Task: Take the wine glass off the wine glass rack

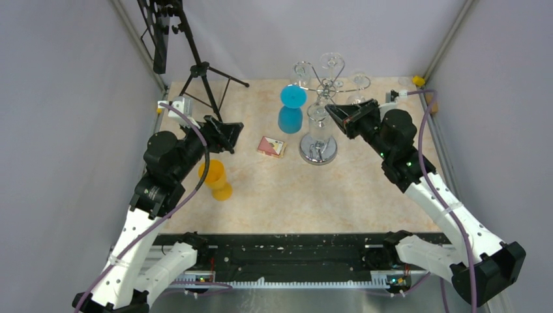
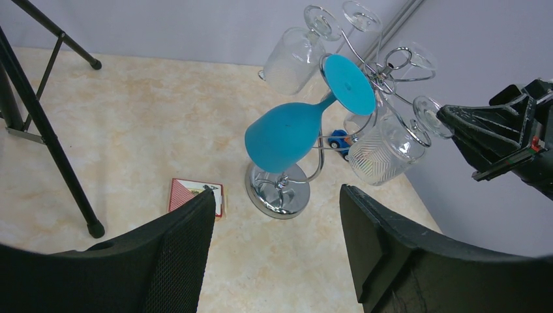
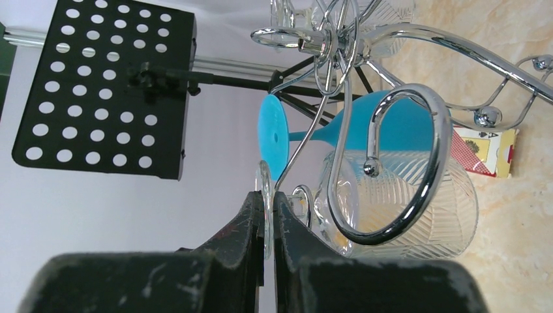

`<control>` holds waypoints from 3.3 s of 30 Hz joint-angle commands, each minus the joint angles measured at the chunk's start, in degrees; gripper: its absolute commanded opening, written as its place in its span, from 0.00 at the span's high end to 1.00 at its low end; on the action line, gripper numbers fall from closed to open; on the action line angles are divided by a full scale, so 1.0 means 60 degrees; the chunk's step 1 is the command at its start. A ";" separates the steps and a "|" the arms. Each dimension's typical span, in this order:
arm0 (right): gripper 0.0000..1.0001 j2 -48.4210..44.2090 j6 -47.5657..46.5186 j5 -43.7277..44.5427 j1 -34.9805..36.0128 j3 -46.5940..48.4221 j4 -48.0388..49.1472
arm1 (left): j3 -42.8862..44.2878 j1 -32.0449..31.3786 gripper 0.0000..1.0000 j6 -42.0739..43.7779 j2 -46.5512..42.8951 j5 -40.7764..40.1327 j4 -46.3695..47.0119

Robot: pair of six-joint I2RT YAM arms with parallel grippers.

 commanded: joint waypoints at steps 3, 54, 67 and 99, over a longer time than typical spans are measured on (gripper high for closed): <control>1.00 -0.0108 0.0256 -0.0019 0.0067 0.0447 0.0976 | 0.0190 0.0034 0.26 -0.0084 0.0007 0.0029 0.0175; 1.00 0.0523 0.0413 0.2181 0.1016 0.1591 0.0451 | 0.0208 0.0025 0.26 -0.0641 0.0043 0.0128 -0.0005; 1.00 0.0192 0.0540 0.2735 0.1013 0.1681 -0.0537 | 0.0284 0.0027 0.26 -0.0634 0.0056 0.0092 -0.0019; 1.00 -0.1231 0.0136 0.1904 0.1019 0.1964 -0.3275 | -0.0005 0.0025 0.26 -0.1797 0.0530 0.1661 0.0797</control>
